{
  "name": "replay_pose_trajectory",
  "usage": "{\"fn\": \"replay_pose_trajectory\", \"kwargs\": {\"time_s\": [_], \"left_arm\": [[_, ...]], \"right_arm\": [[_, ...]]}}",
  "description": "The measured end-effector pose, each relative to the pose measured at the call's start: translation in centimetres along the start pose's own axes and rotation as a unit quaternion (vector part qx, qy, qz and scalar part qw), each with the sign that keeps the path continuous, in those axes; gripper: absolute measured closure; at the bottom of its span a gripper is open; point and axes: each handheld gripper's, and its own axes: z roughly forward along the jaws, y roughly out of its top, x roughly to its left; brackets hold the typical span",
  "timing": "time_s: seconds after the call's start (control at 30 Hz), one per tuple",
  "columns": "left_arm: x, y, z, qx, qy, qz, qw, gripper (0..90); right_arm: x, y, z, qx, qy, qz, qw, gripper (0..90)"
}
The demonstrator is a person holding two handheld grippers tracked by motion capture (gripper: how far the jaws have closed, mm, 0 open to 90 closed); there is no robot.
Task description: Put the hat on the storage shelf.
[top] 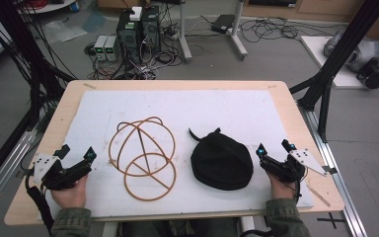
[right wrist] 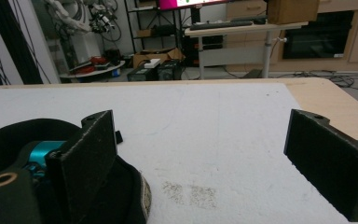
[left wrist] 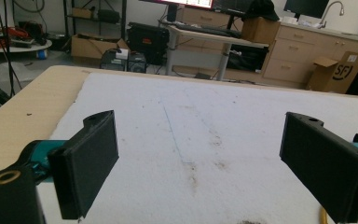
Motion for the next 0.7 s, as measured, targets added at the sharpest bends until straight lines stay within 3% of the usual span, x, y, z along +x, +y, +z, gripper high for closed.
{"fn": "replay_pose_trajectory", "kwargs": {"time_s": [0.2,0.47,0.63,0.7], "left_arm": [[-0.2,0.1,0.0,-0.002,-0.004,0.007,1.0000,11.6],[-0.3,0.1,0.1,-0.001,-0.004,0.010,0.9999,11.6],[-0.2,0.1,0.0,0.001,-0.005,0.011,0.9999,11.6],[-0.2,0.0,0.0,0.000,-0.005,0.010,0.9999,11.6]], "right_arm": [[0.0,0.2,0.1,0.002,0.016,0.003,0.9999,8.5],[0.6,0.7,0.2,0.004,0.049,-0.014,0.9987,8.5],[1.2,1.0,0.3,0.010,0.085,-0.034,0.9957,8.5],[1.8,1.0,0.5,0.019,0.115,-0.047,0.9921,8.6]]}}
